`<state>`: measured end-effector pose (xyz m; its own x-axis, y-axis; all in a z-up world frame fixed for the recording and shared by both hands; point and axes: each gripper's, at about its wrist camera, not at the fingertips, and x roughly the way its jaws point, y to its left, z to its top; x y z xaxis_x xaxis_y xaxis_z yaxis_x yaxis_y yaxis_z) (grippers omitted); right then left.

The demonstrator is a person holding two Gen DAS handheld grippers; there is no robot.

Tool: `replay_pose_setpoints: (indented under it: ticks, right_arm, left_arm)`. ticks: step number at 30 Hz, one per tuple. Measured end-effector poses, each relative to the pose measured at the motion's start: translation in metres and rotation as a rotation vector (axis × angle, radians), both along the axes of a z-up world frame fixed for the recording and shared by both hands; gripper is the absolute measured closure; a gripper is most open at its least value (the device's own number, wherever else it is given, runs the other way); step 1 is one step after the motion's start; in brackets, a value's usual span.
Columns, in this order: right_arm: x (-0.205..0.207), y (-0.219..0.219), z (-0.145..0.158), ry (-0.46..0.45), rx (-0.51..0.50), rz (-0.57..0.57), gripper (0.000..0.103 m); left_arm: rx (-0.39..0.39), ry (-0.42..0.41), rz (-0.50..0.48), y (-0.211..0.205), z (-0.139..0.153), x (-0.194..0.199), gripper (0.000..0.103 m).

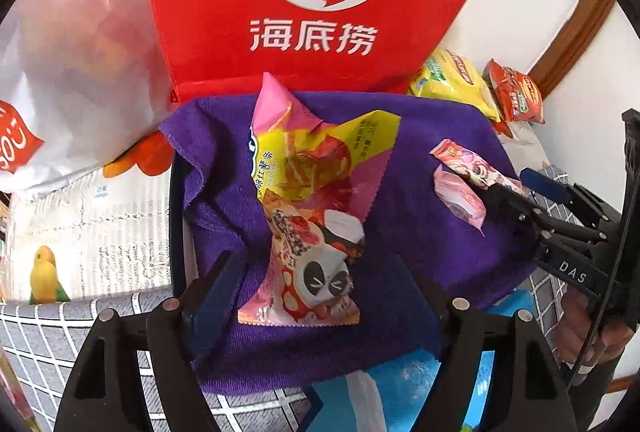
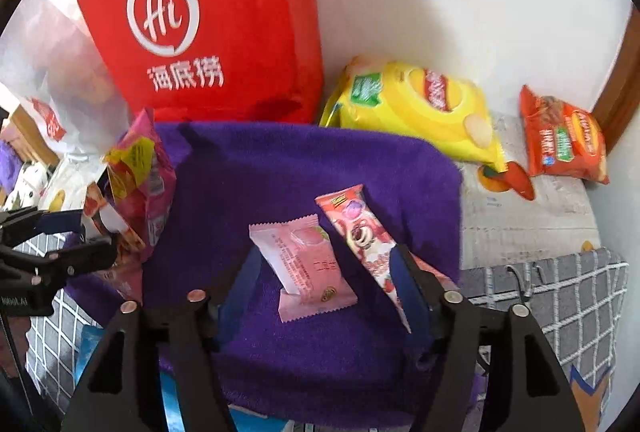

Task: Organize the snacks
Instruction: 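Open both tools, releasing the panda bag and pink candy on the towel, then move both tools back toward the snack pile beside the tissue box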

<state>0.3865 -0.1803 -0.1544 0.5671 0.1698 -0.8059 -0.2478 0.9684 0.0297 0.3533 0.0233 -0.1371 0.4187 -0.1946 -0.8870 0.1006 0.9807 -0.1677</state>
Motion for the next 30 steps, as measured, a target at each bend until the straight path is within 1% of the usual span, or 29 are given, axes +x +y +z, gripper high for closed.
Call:
replay_pose_setpoints:
  ticks: [2,6,9,12,15,19,25,30]
  right_arm:
    - [-0.006,-0.002,0.006,-0.012,-0.007,-0.023,0.034]
    - [-0.018,-0.008,0.016,-0.003,-0.019,-0.057,0.032]
    - [-0.035,-0.014,0.024,-0.022,-0.021,-0.096,0.026]
    - [-0.052,-0.020,0.031,-0.042,-0.023,-0.141,0.025]
    - [-0.068,-0.023,0.036,-0.036,-0.029,-0.178,0.025]
    - [-0.087,-0.028,0.044,-0.029,-0.001,-0.145,0.025]
    - [-0.125,-0.032,0.062,-0.092,0.030,-0.155,0.025]
    - [-0.148,-0.034,0.070,-0.092,0.087,-0.131,0.025]
  left_arm:
    - [0.000,-0.015,-0.001,0.000,0.007,-0.004,0.026]
    - [-0.010,-0.027,-0.025,-0.002,0.020,-0.011,0.026]
    - [-0.010,-0.060,-0.049,-0.006,0.034,-0.021,0.026]
    - [0.001,-0.108,-0.050,-0.008,0.050,-0.032,0.026]
    - [-0.009,-0.137,-0.050,-0.009,0.065,-0.043,0.026]
    - [-0.023,-0.165,-0.049,-0.010,0.078,-0.061,0.026]
    - [-0.017,-0.182,-0.033,-0.007,0.089,-0.091,0.026]
    - [-0.005,-0.202,-0.007,0.001,0.097,-0.121,0.026]
